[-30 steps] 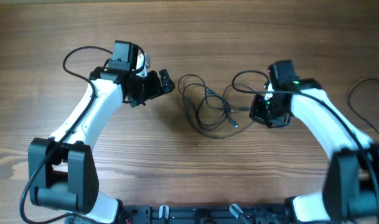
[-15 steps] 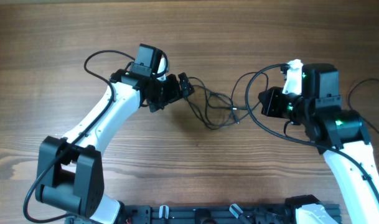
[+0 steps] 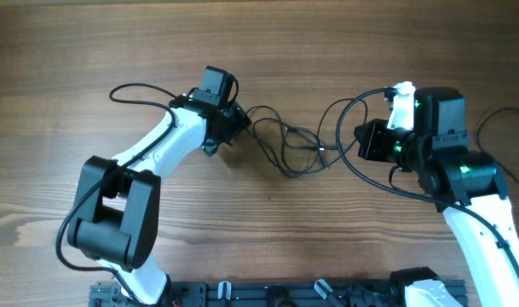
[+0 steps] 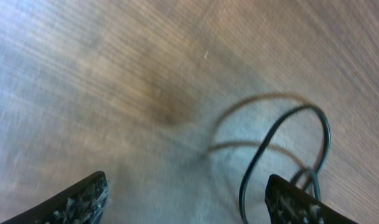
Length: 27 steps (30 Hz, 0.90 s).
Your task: Untangle cables
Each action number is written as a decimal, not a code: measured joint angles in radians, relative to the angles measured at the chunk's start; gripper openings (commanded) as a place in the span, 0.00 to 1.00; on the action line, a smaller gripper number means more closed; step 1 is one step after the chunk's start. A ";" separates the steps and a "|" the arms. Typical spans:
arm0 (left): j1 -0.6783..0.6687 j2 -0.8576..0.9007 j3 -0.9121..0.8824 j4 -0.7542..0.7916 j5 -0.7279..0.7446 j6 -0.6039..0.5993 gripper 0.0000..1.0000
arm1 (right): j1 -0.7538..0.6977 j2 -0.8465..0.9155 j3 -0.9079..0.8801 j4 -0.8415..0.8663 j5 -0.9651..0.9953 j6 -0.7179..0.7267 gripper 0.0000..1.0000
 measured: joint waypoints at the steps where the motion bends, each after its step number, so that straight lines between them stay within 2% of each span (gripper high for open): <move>1: -0.001 0.007 0.000 0.014 -0.008 0.010 0.82 | 0.000 0.000 0.000 0.000 0.000 0.000 0.04; 5: -0.023 0.028 0.000 0.053 -0.027 0.069 0.82 | 0.000 0.000 0.000 -0.001 0.000 0.000 0.04; 8: -0.062 0.030 0.000 0.082 -0.040 0.106 0.70 | 0.000 0.000 0.000 -0.002 0.000 0.000 0.04; 12: -0.093 0.045 0.000 0.096 -0.070 0.125 0.67 | 0.000 0.000 0.000 -0.020 0.000 0.000 0.04; 15: -0.097 0.079 0.006 0.104 -0.091 0.129 0.57 | 0.000 0.000 0.000 -0.031 0.000 0.000 0.04; 16: -0.097 0.086 0.007 0.106 -0.097 0.131 0.51 | 0.000 0.000 0.000 -0.035 0.000 0.000 0.04; 17: -0.097 0.092 0.012 0.106 -0.101 0.137 0.41 | 0.000 0.000 0.000 -0.038 0.000 0.000 0.04; 18: -0.097 0.095 0.016 0.105 -0.106 0.142 0.24 | 0.000 0.000 0.000 -0.041 0.000 0.000 0.04; 19: -0.097 0.100 0.020 0.103 -0.113 0.151 0.17 | 0.000 0.000 0.000 -0.043 0.000 0.000 0.04; 20: -0.097 0.104 0.022 0.102 -0.120 0.157 0.05 | 0.000 0.000 0.000 -0.043 0.000 0.000 0.04; 24: -0.097 0.113 0.029 0.077 -0.143 0.188 0.04 | 0.000 0.000 0.000 -0.051 0.000 0.000 0.04; 27: -0.082 0.113 0.046 0.002 -0.161 0.196 0.04 | 0.000 0.000 0.000 -0.054 0.000 0.000 0.04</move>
